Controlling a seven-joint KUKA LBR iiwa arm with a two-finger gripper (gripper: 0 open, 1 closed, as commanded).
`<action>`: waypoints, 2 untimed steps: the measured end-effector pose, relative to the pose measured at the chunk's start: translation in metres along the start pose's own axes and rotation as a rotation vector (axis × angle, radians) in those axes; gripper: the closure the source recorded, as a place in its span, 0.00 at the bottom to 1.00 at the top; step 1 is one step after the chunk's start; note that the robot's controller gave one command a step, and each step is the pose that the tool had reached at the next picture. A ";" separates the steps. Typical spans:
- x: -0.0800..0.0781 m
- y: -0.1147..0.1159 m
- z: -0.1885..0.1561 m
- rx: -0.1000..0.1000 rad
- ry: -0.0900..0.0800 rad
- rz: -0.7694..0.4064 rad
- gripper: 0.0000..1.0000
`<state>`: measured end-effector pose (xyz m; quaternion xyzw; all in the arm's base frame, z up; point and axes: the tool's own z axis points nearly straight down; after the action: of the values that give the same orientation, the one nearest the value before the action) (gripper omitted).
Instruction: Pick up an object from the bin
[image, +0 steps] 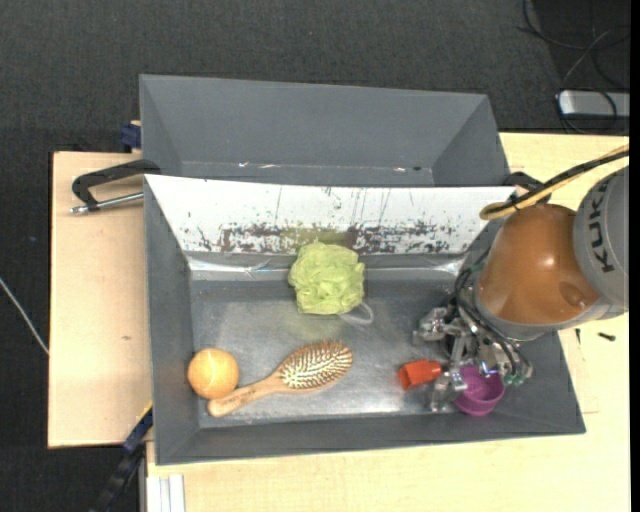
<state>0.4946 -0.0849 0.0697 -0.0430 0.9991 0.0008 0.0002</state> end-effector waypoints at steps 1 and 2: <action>-0.003 -0.003 -0.002 0.001 -0.004 -0.049 1.00; -0.003 -0.003 -0.002 0.001 -0.004 -0.048 1.00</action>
Offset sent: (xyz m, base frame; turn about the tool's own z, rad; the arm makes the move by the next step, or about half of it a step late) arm 0.0000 0.0000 0.0000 0.0000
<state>0.4982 -0.0880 0.0716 -0.0672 0.9977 0.0005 0.0023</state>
